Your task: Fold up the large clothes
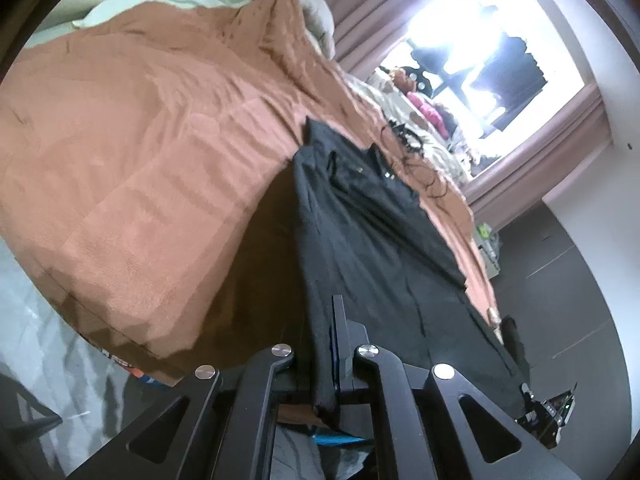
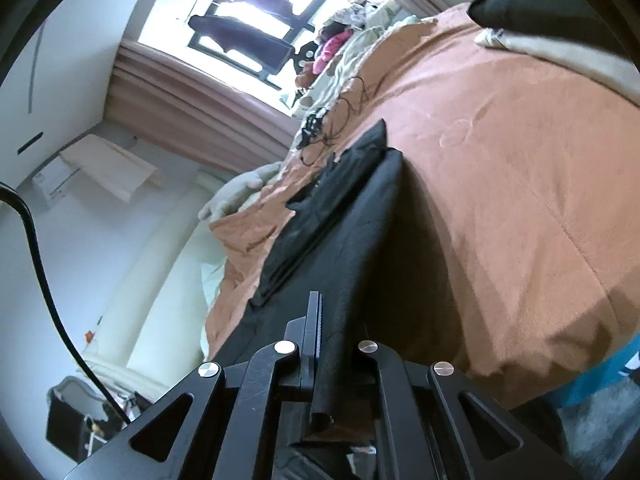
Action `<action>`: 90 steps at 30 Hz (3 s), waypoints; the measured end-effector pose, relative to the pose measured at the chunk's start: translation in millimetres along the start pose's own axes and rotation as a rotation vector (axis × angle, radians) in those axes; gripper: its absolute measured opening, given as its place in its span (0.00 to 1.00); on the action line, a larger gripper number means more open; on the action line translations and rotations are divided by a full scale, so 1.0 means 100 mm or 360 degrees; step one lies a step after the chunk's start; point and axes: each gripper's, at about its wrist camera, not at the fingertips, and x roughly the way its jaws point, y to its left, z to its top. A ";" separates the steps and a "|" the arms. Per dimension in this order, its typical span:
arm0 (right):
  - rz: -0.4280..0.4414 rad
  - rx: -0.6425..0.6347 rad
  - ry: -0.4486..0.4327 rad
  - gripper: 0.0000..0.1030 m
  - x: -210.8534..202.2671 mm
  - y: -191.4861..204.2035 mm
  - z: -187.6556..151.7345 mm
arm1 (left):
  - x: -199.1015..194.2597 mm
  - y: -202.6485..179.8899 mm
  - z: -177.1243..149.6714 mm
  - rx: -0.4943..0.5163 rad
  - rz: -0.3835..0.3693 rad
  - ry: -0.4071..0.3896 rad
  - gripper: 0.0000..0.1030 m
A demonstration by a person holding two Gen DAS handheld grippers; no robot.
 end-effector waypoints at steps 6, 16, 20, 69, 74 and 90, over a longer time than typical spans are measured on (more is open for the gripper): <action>-0.0008 -0.0056 0.0004 0.03 -0.21 0.19 -0.04 | -0.30 -0.12 -0.03 0.0013 -0.0050 -0.0078 0.04; 0.0029 -0.0193 -0.0032 0.03 -0.69 0.55 -0.25 | -0.84 -0.27 -0.30 0.0051 -0.0142 -0.0175 0.04; 0.0039 -0.0218 -0.0038 0.03 -0.90 0.59 -0.37 | -1.06 -0.32 -0.44 0.0081 -0.0164 -0.0206 0.04; 0.0038 -0.0518 -0.0112 0.03 -0.05 1.43 1.18 | -0.67 -0.95 0.92 0.0228 -0.0218 -0.0380 0.04; 0.0026 -0.0555 -0.0118 0.03 0.21 1.57 1.45 | -0.50 -1.12 1.22 0.0256 -0.0195 -0.0401 0.04; -0.0111 -0.0530 -0.0074 0.03 1.29 1.27 2.10 | 0.70 -1.10 2.01 0.0254 -0.0023 -0.0318 0.04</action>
